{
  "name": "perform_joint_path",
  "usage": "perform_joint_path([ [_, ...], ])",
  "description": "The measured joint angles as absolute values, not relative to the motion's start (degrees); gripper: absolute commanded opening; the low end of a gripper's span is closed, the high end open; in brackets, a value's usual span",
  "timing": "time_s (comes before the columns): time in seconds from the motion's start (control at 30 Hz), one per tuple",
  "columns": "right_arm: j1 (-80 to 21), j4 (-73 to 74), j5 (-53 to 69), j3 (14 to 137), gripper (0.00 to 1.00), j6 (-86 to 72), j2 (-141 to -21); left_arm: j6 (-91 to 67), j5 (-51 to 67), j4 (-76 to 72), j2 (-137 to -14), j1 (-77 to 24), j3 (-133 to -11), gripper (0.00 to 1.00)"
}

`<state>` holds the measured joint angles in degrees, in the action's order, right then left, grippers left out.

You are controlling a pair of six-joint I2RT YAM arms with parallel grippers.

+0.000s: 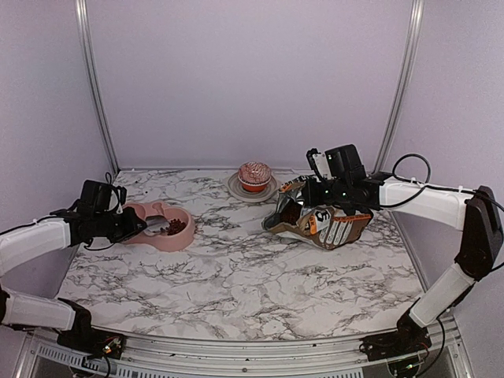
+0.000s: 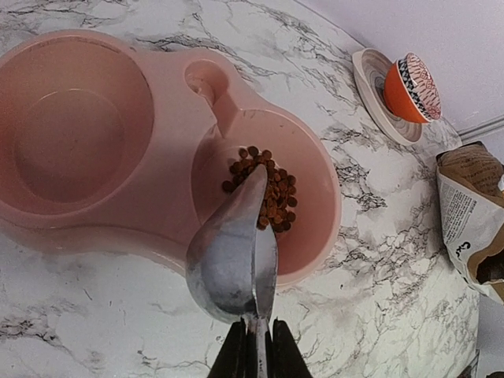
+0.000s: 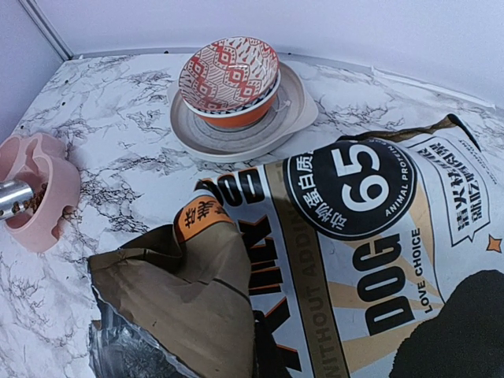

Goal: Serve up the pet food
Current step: Place the pet food in the pet food bowl.

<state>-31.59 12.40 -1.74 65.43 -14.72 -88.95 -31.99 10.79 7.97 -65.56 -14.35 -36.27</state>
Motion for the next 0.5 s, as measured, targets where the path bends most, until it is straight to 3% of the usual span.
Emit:
perform_joint_path([
  [0.5, -31.6, 12.4, -1.4, 65.4, 0.0, -14.3, -88.9, -25.0, 2.9, 19.2, -69.2, -20.3, -47.8, 0.0],
])
